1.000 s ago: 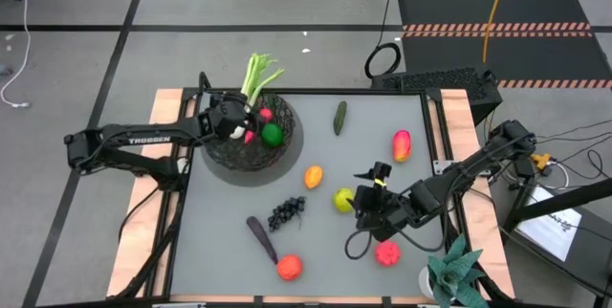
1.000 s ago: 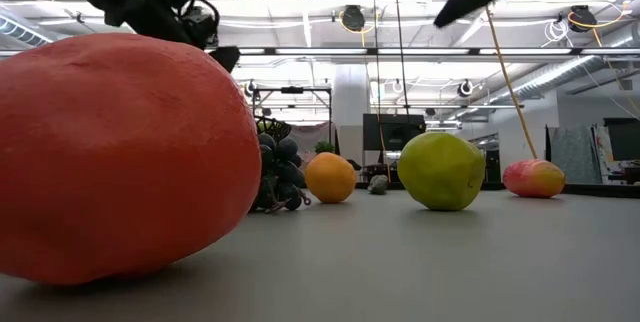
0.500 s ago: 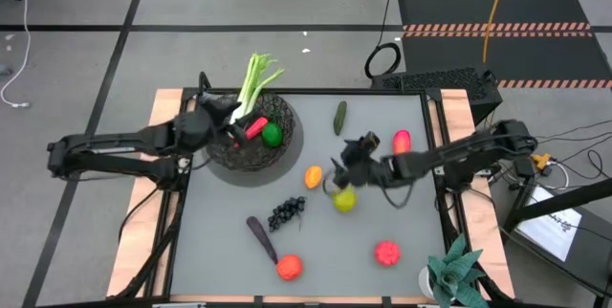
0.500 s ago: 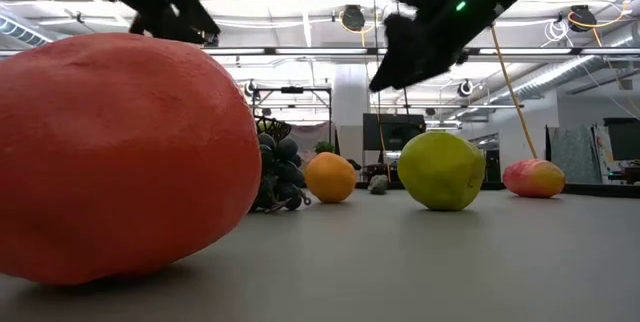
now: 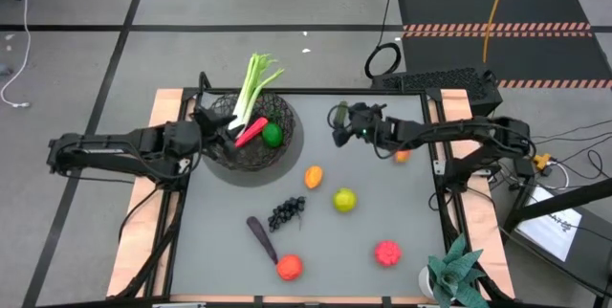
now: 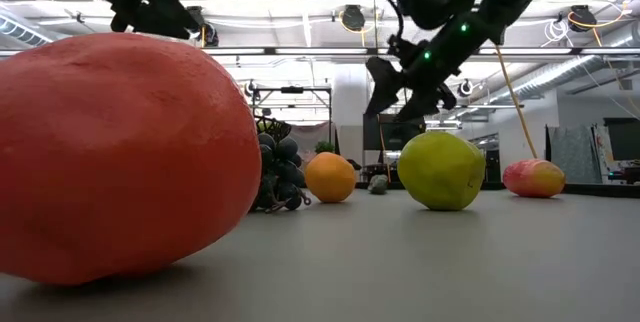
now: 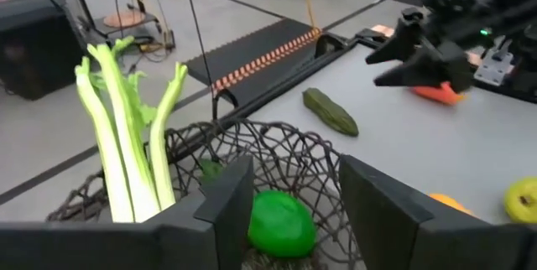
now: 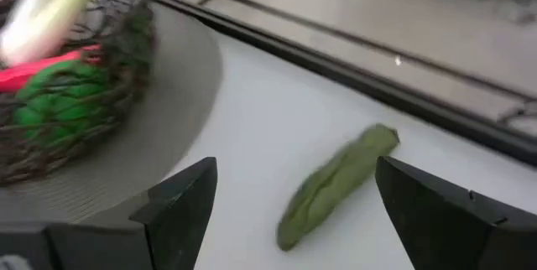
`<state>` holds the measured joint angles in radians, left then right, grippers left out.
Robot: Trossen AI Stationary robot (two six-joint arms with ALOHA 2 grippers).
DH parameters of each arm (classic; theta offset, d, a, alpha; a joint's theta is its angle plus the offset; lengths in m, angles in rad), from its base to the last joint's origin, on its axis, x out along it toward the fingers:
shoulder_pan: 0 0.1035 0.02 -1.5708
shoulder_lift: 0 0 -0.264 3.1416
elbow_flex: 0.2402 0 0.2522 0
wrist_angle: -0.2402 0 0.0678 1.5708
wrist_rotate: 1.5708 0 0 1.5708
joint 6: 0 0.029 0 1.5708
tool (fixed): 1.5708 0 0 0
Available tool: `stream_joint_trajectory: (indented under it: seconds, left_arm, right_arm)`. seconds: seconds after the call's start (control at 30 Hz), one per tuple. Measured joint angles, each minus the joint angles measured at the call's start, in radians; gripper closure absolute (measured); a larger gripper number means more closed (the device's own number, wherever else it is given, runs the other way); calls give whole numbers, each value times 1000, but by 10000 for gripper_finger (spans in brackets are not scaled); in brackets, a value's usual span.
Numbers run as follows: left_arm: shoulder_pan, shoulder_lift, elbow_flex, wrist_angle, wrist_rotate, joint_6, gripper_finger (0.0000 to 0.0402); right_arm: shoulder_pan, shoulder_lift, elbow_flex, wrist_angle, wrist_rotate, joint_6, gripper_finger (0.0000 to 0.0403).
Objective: Build produce basket
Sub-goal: Put the green chilli into the wire basket
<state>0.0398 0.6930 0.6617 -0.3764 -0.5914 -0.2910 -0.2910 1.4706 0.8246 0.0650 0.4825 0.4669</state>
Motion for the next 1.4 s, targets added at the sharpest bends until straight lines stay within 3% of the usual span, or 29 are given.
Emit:
stream_joint_trajectory:
  seconds: [0.23, 0.7, 0.87, 1.17, 1.4]
  left_arm:
    - [-24, 0, 0, -15, 0, -9, 238]
    - [-23, 0, 0, -16, 0, -10, 234]
    - [-23, 0, 0, -16, 0, -7, 234]
    - [-23, 0, 0, -16, 0, 2, 233]
    - [-24, 0, 0, -16, 36, 1, 233]
  right_arm:
    - [-53, 113, -1, 15, -71, 68, 85]
    - [-128, 351, 0, 186, -41, -8, 93]
    - [-127, 389, 0, 226, -65, -38, 142]
    - [-120, 385, 1, 223, -69, -67, 278]
    - [-111, 267, -1, 176, -171, -184, 357]
